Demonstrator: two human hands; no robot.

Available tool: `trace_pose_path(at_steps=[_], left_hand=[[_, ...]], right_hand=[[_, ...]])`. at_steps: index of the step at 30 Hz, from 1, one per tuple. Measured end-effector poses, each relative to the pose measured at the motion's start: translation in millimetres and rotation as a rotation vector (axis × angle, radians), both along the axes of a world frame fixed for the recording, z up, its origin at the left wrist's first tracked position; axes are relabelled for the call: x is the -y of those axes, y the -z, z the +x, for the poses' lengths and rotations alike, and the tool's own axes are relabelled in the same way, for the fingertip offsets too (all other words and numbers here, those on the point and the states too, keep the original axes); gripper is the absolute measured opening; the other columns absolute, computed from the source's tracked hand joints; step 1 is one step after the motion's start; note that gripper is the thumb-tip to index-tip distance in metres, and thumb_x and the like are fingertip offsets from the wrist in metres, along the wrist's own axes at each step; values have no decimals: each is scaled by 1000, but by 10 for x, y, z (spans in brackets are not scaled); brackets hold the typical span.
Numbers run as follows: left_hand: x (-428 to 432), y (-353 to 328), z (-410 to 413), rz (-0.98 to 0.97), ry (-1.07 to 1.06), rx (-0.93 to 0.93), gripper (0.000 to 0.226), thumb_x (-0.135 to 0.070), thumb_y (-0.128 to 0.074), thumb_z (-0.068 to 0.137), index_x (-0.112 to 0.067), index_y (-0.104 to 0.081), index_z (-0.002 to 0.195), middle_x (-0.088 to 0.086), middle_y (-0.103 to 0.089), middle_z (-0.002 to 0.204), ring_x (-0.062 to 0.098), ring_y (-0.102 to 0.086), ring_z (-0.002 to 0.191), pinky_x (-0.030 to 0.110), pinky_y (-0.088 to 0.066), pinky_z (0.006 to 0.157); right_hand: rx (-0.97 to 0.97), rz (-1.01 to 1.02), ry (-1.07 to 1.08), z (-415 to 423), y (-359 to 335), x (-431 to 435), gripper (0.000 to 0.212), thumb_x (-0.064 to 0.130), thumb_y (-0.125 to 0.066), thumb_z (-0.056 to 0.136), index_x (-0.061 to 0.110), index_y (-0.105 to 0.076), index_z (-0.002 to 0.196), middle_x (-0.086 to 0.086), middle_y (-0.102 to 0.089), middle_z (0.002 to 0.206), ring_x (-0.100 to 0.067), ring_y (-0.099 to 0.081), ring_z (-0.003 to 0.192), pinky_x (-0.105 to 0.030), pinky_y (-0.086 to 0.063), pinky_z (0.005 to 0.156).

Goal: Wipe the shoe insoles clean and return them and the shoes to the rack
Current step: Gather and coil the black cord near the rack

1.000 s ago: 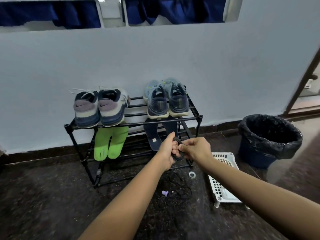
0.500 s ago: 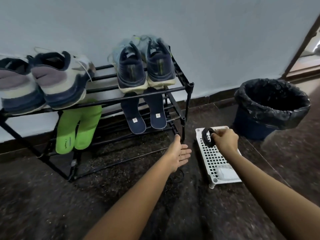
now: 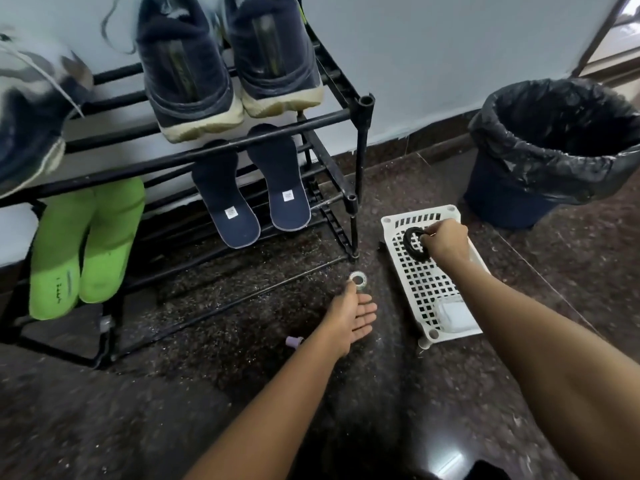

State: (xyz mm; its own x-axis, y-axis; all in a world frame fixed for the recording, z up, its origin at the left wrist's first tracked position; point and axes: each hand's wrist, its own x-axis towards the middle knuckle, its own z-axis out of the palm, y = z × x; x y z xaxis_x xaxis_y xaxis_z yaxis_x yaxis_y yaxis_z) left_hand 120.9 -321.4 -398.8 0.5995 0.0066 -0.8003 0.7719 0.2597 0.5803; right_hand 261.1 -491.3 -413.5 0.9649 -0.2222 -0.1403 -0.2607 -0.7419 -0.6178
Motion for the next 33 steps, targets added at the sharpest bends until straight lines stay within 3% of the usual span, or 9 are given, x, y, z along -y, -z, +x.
trace_pose_path(at_steps=[7,11,16,19,22,25,28,30,33], left_hand=[[-216,219,83,70,-7,1,51,-44,-26,105,-8,-60,120,10,-62,128,21,-59,115,33,-46,96],[-322,326,72,67,-51,-7,52,-43,-27,105,-6,-58,124,11,-62,128,22,-58,117,33,-46,97],[-414,379,31,69,-119,0,48,-41,-28,106,-7,-60,119,8,-63,119,18,-59,105,32,-47,94],[-499,411,-3,115,-179,3,44,-38,-31,106,-7,-60,115,3,-65,105,15,-59,94,29,-50,83],[-589,435,-60,201,-219,16,39,-35,-33,105,-8,-61,111,1,-63,98,14,-59,90,27,-49,78],[-687,477,-131,240,-258,20,35,-33,-34,106,-10,-60,105,4,-63,101,16,-59,94,30,-48,81],[-743,504,-200,254,-300,24,35,-33,-35,105,-10,-60,101,3,-64,97,14,-60,88,26,-49,70],[-757,489,-239,264,-310,34,32,-31,-37,105,-9,-60,101,3,-64,93,12,-59,82,23,-47,63],[-792,457,-296,358,-217,121,18,-18,-42,102,-15,-61,102,4,-65,104,11,-59,86,25,-50,76]], right_hand=[[-68,-153,-60,335,404,-106,11,2,-60,81,2,-71,80,-17,-67,76,-32,-64,74,-32,-51,66],[-116,-248,-114,341,559,-130,11,9,-64,82,-1,-69,84,-19,-65,78,-27,-57,70,-28,-42,63],[-186,-383,-112,302,374,-189,19,13,-60,84,2,-65,99,-16,-65,99,-35,-62,97,-37,-50,80],[77,-405,-182,150,209,-327,24,1,-54,82,-1,-63,104,-20,-60,107,-38,-55,104,-40,-49,81],[282,-288,-557,-165,199,-554,18,7,-52,86,3,-60,102,-15,-56,103,-32,-56,93,-34,-46,75],[-4,-330,-869,-621,382,-823,21,25,-48,94,13,-52,110,-1,-51,103,-20,-58,88,-26,-43,72],[-276,-492,-924,-911,609,-984,43,39,-51,93,12,-41,125,-14,-55,117,-34,-59,105,-37,-47,82],[-319,-528,-891,-986,657,-1028,43,37,-50,94,10,-42,127,-16,-54,124,-36,-57,111,-39,-47,87],[-235,-496,-900,-1045,554,-1073,30,31,-44,97,9,-50,116,-17,-59,117,-35,-59,106,-38,-47,83]])
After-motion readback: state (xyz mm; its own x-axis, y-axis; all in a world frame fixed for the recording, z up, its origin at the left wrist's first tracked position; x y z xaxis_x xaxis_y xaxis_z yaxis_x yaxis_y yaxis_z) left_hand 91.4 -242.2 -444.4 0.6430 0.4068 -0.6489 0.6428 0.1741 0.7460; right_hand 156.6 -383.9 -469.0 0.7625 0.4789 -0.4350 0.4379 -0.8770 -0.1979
